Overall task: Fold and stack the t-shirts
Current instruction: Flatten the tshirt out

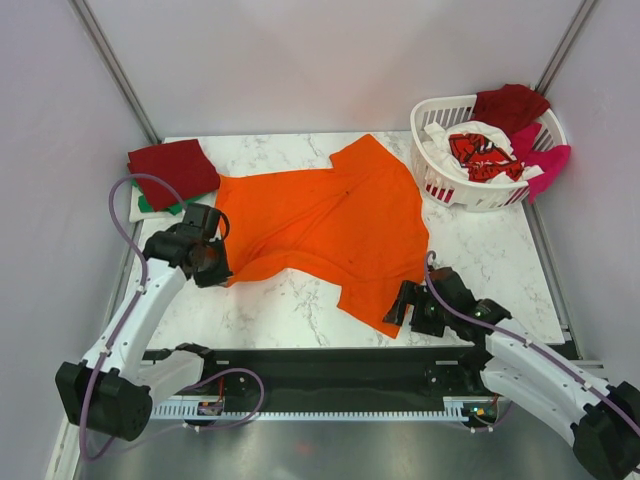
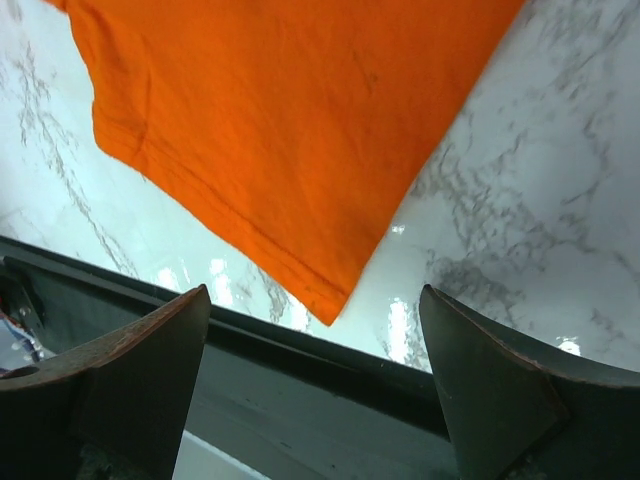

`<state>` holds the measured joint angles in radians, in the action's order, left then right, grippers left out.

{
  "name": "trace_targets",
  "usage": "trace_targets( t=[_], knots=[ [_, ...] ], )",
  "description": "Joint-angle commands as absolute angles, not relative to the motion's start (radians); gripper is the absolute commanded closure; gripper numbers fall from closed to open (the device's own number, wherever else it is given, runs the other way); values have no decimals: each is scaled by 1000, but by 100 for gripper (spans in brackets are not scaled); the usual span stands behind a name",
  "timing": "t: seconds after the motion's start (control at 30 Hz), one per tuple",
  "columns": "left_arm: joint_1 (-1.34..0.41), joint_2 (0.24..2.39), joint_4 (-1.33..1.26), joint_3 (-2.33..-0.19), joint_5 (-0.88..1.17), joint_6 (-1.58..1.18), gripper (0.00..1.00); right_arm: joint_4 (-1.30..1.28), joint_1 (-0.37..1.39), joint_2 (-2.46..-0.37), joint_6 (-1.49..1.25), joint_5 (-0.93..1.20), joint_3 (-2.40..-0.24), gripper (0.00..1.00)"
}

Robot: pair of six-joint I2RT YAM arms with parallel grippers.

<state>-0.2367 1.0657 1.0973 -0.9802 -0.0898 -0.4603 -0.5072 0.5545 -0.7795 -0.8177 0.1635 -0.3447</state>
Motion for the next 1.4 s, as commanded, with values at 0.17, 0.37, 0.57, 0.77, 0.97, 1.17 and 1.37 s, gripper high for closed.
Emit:
trace_targets(
  t=[0.17,0.37,0.57,0.77,0.97,1.17,1.37],
  knots=[
    [-232,1017,1094,-969,-67,-497,98,-364,624,-825,-948,238,-236,24],
    [-232,1017,1091,-969,-63,-494,98,-337,655,-828,-959,196,-219,59],
    [-232,1012,1091,-960,-61,-505,98,-444,655,-718,-948,99,-258,100],
    [-232,962,1100,-950,-9,-529,98,-639,653,-620,-927,9,-369,100],
    [-232,875,1126,-887,43,-575,98,-849,653,-520,-930,-92,-506,100],
    [-233,807,1169,-821,54,-620,98,-957,652,-448,-948,-161,-564,100],
    [-233,712,1207,-750,52,-676,98,-999,652,-433,-931,-210,-638,100]
  ],
)
